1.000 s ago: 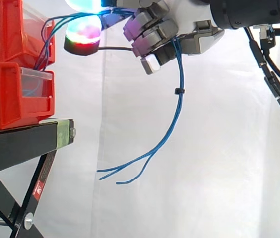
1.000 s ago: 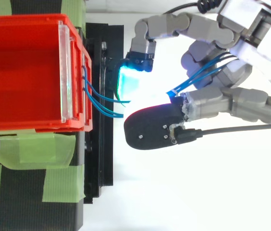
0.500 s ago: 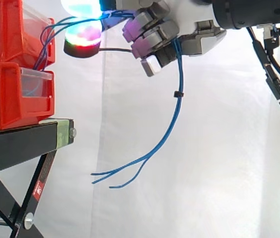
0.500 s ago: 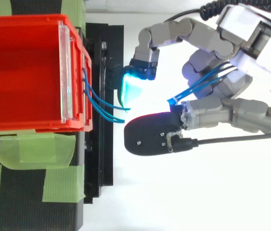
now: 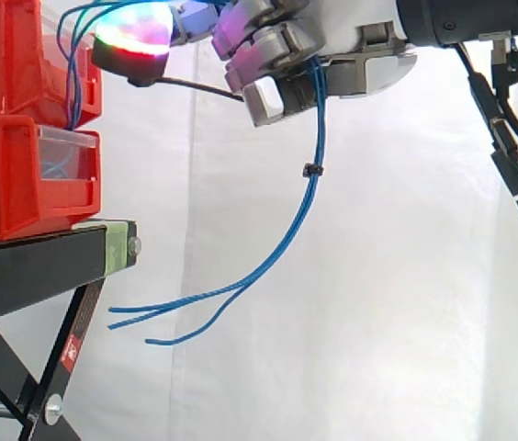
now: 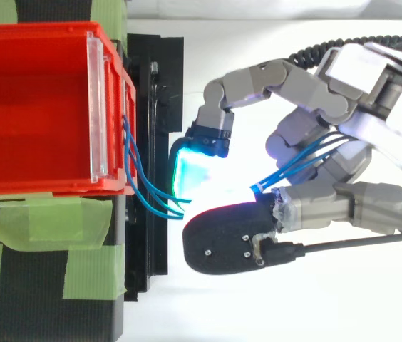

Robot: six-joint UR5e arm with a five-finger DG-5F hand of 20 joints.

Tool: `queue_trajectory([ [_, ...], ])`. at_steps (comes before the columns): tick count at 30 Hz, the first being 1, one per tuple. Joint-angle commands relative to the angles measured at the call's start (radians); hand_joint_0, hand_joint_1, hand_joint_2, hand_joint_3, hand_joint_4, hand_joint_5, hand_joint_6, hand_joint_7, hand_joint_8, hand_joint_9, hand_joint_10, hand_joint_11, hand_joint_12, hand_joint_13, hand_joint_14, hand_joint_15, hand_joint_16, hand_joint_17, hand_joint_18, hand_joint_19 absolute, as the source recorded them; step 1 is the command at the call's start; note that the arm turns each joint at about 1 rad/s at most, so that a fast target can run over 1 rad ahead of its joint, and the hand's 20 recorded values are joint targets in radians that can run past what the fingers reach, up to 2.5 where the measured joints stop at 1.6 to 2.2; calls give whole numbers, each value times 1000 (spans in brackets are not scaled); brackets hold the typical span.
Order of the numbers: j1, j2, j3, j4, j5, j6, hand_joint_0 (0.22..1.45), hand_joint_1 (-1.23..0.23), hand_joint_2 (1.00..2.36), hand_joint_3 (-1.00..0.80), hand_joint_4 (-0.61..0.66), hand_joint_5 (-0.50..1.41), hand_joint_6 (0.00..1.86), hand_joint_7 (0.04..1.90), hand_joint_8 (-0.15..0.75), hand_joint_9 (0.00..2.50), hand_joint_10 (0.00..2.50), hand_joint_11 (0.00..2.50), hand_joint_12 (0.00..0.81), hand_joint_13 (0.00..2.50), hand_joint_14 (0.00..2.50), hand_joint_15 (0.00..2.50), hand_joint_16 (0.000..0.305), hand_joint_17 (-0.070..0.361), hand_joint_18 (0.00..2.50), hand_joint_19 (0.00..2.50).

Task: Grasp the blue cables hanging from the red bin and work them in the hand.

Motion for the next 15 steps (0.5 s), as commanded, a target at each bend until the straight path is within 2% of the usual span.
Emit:
queue_trajectory([
  [1, 3, 0, 0, 0, 1, 14, 936, -632, 1024, -430, 243, -19, 893, 1102, 615, 1538, 2500, 2500, 681, 1957, 2500, 1860, 213, 160, 2343, 644],
  [8, 5, 0, 0, -14, -1, 25, 938, -634, 1025, -357, 247, -21, 901, 1095, 615, 1538, 2500, 2500, 681, 1957, 2500, 1860, 213, 160, 2343, 644],
  [11, 8, 0, 0, -20, -1, 25, 953, -640, 1027, -245, 248, -25, 906, 1097, 615, 1538, 2500, 2500, 681, 1957, 2500, 1860, 213, 160, 2343, 644],
  [15, 8, 0, 0, -20, -1, 28, 955, -638, 1027, -234, 242, -28, 915, 1092, 615, 1538, 2500, 2500, 681, 1957, 2500, 1860, 213, 160, 2343, 644],
])
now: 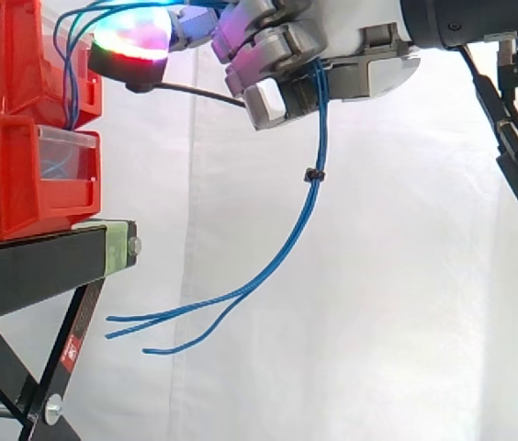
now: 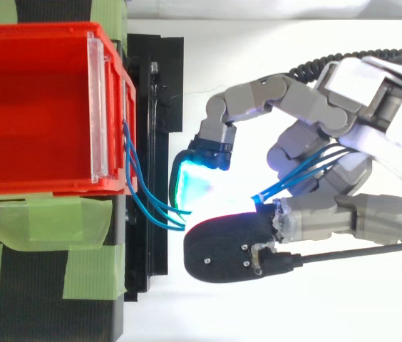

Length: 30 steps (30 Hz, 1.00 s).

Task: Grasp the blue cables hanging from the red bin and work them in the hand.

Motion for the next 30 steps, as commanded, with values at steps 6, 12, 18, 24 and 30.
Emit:
queue_trajectory([
  [6, 1, 0, 0, -1, 0, 8, 972, -639, 1027, -231, 228, -36, 925, 1083, 615, 1538, 2500, 2500, 681, 1957, 2500, 1860, 213, 160, 2343, 644],
  [12, 1, 0, 0, 2, 0, 13, 953, -638, 1032, -5, 207, -47, 985, 1067, 615, 1538, 2500, 2500, 681, 1957, 2500, 1860, 213, 160, 2343, 644],
  [18, 2, 0, 0, 0, 0, 47, 962, -640, 1027, -43, 230, -76, 1014, 1054, 615, 1538, 2500, 2500, 681, 1957, 2500, 1860, 213, 160, 2343, 644],
  [24, 2, 0, -1, -1, 0, 50, 986, -701, 1026, -115, 221, -161, 1034, 1028, 615, 1538, 2500, 2500, 681, 1957, 2500, 1860, 213, 160, 2343, 644],
  [30, 2, 0, 0, -1, 0, 50, 941, -740, 1024, -137, 213, -257, 1004, 1039, 615, 1538, 2500, 2500, 681, 1957, 2500, 1860, 213, 160, 2343, 644],
])
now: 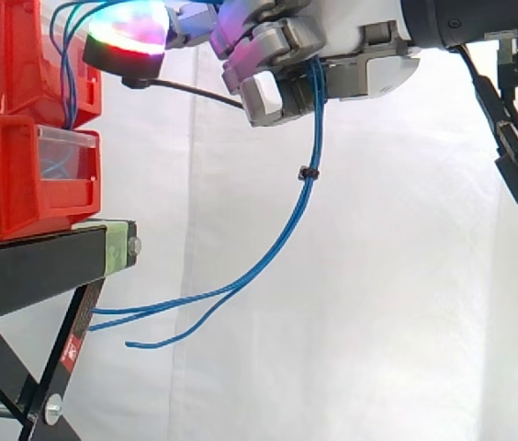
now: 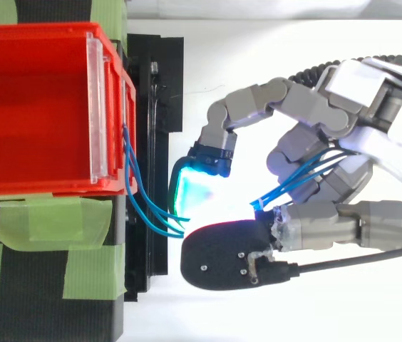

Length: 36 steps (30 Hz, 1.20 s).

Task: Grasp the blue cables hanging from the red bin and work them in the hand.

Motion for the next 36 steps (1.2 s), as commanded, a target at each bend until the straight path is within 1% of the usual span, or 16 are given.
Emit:
queue_trajectory([
  [1, 0, 0, 0, 0, 0, 0, 934, -746, 1024, -152, 212, -267, 1004, 1039, 615, 1538, 2500, 2500, 681, 1957, 2500, 1860, 213, 160, 2343, 644],
  [7, 0, 0, -1, 0, 0, 0, 889, -784, 1024, -86, 219, -338, 961, 1064, 615, 1538, 2500, 2500, 681, 1957, 2500, 1860, 213, 160, 2343, 644],
  [9, 0, 0, 0, 0, 0, 0, 869, -794, 1024, -137, 217, -349, 920, 1087, 615, 1538, 2500, 2500, 681, 1957, 2500, 1860, 213, 160, 2343, 644],
  [10, 0, 0, 0, 0, 0, 0, 867, -802, 1022, -223, 201, -352, 839, 1126, 615, 1538, 2500, 2500, 681, 1957, 2500, 1860, 213, 160, 2343, 644],
  [14, -2, 0, 0, 0, 0, 0, 874, -853, 1016, -543, 196, -367, 768, 1140, 615, 1538, 2500, 2500, 681, 1957, 2500, 1860, 213, 160, 2343, 644],
  [15, -2, 0, -1, 0, 0, 0, 901, -882, 1014, -627, 194, -367, 746, 1145, 615, 1538, 2500, 2500, 681, 1957, 2500, 1860, 213, 160, 2343, 644],
  [16, -2, 0, 0, 0, 0, 0, 924, -891, 1015, -613, 191, -367, 749, 1137, 615, 1538, 2500, 2500, 681, 1957, 2500, 1860, 213, 160, 2343, 644],
  [19, -3, 0, 0, 0, 0, 0, 970, -884, 1024, -366, 165, -374, 759, 1136, 615, 1538, 2500, 2500, 681, 1957, 2500, 1860, 213, 160, 2343, 644],
  [20, -3, 0, -1, 0, 0, 0, 984, -877, 1028, -209, 158, -375, 764, 1131, 615, 1538, 2500, 2500, 681, 1957, 2500, 1860, 213, 160, 2343, 644],
  [25, -5, 0, 0, 0, -2, 0, 1011, -841, 1029, 119, 134, -371, 790, 1106, 615, 1538, 2500, 2500, 681, 1957, 2500, 1860, 213, 160, 2343, 644],
  [28, -5, 0, -1, 0, -2, 0, 1026, -823, 1026, 232, 130, -364, 809, 1098, 615, 1538, 2500, 2500, 681, 1957, 2500, 1860, 213, 160, 2343, 644],
  [29, -5, 0, 0, 0, -2, 0, 1040, -815, 1023, 306, 130, -358, 818, 1083, 615, 1538, 2500, 2500, 681, 1957, 2500, 1860, 213, 160, 2343, 644],
  [30, -5, 0, 0, 0, -2, 0, 1047, -809, 1022, 342, 128, -346, 792, 1105, 615, 1538, 2500, 2500, 681, 1957, 2500, 1860, 213, 160, 2343, 644],
  [33, -5, 0, -1, 0, -2, 0, 1076, -802, 1006, 478, 132, -345, 858, 1067, 615, 1538, 2500, 2500, 681, 1957, 2500, 1860, 213, 160, 2343, 644],
  [34, -5, 0, -1, 0, -2, 0, 1043, -801, 1088, 475, 139, -345, 910, 1030, 615, 1538, 2500, 2500, 681, 1957, 2500, 1860, 213, 160, 2343, 644],
  [36, -5, 0, -1, 0, -2, 0, 993, -792, 1196, 443, 143, -341, 933, 1024, 615, 1538, 2500, 2500, 681, 1957, 2500, 1860, 213, 160, 2343, 644],
])
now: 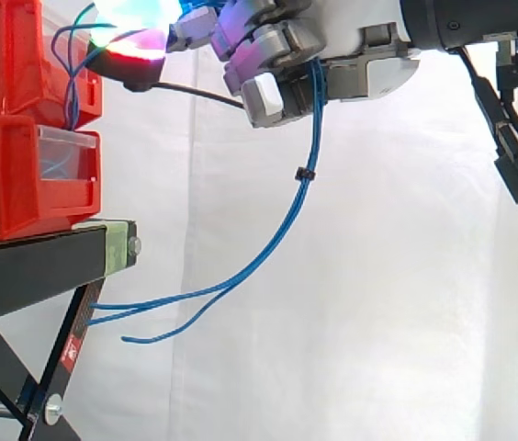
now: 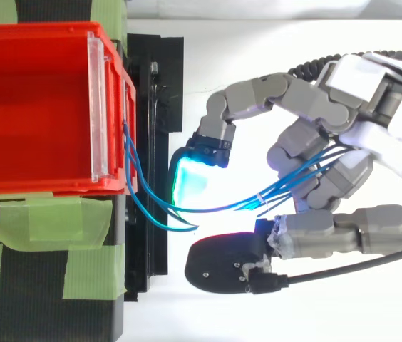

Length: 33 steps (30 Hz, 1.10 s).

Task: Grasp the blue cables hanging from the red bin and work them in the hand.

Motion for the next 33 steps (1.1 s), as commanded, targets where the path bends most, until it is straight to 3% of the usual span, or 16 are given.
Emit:
queue_trajectory([
  [1, 0, 0, 1, 0, 0, 0, 970, -787, 1250, 429, 145, -342, 941, 1024, 615, 1538, 2500, 2500, 681, 1957, 2500, 1860, 213, 160, 2343, 644],
  [7, 0, 0, 1, 0, 0, 0, 900, -766, 1493, 275, 84, -337, 924, 1012, 615, 1538, 2500, 2500, 681, 1957, 2500, 1860, 213, 160, 2343, 644],
  [14, -2, 0, 1, 0, 0, 0, 1080, -738, 1361, 352, 12, -270, 855, 1047, 615, 1538, 2500, 2500, 681, 1957, 2500, 1860, 213, 160, 2343, 644],
  [15, -2, 0, -1, 0, 0, 0, 1120, -740, 1265, 418, 23, -228, 801, 1075, 615, 1538, 2500, 2500, 681, 1957, 2500, 1860, 213, 160, 2343, 644],
  [17, -2, 0, 1, 0, -2, 0, 1112, -736, 1265, 415, 53, -175, 775, 1096, 615, 1538, 2500, 2500, 681, 1957, 2500, 1860, 213, 160, 2343, 644],
  [19, -2, 0, 1, 0, -3, 0, 998, -742, 1330, 249, 128, -109, 764, 1102, 615, 1538, 2500, 2500, 681, 1957, 2500, 1860, 213, 160, 2343, 644],
  [20, -2, 0, 1, 0, -3, 0, 973, -745, 1274, 212, 159, -85, 758, 1096, 615, 1538, 2500, 2500, 681, 1957, 2500, 1860, 213, 160, 2343, 644],
  [21, -2, 0, -1, 0, -3, 0, 1001, -761, 1018, 217, 203, -38, 700, 1135, 615, 1538, 2500, 2500, 681, 1957, 2500, 1860, 213, 160, 2343, 644],
  [26, -2, 0, 1, 3, -3, 0, 863, -694, 1017, -297, 250, 31, 535, 1242, 615, 1538, 2500, 2500, 681, 1957, 2500, 1860, 213, 160, 2343, 644],
  [33, -2, 0, -1, 3, -3, 0, 824, -661, 1015, -597, 246, 77, 485, 1303, 615, 1538, 2500, 2500, 681, 1957, 2500, 1860, 213, 160, 2343, 644],
])
